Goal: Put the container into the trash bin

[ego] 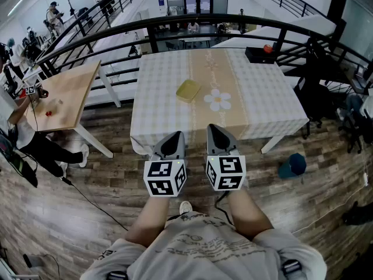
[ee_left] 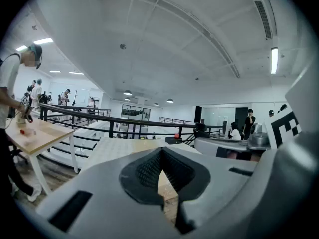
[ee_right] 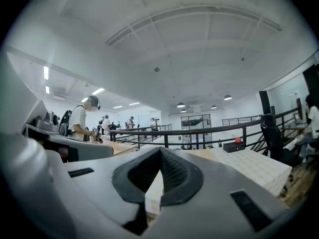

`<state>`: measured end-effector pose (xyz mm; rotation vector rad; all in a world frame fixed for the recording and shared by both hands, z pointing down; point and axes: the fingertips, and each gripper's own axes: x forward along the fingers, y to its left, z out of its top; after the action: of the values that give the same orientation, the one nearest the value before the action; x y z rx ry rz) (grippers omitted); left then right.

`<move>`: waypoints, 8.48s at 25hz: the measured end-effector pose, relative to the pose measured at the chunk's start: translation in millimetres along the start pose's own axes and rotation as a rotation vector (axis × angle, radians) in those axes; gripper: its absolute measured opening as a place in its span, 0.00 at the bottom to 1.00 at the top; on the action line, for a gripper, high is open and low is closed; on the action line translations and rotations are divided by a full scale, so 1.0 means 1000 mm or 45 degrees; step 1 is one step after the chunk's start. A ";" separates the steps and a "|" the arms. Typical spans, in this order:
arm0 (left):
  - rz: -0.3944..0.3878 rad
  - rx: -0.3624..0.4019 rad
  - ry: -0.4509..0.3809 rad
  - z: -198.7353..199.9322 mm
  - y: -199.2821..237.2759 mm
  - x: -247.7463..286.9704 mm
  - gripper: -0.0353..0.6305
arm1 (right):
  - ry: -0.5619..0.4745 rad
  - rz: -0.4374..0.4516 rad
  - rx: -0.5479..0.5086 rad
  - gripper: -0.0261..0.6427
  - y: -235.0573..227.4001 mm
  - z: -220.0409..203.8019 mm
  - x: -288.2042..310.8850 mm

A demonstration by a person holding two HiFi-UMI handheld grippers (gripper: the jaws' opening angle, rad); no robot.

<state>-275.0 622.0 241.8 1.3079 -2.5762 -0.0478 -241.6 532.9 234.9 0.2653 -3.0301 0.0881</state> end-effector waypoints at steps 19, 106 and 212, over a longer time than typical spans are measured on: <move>-0.052 0.001 -0.004 0.008 0.036 0.013 0.06 | -0.013 0.010 0.055 0.04 0.020 0.003 0.034; -0.350 0.267 0.746 -0.111 0.137 0.466 0.16 | 0.349 -0.231 0.218 0.04 -0.207 -0.090 0.368; -1.572 1.069 0.724 -0.117 -0.268 0.363 0.06 | 0.088 -1.538 0.484 0.04 -0.362 -0.100 -0.026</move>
<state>-240.6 182.6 392.1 2.4757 -0.9920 1.0616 -143.5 188.4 349.4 1.9205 -2.2386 0.5252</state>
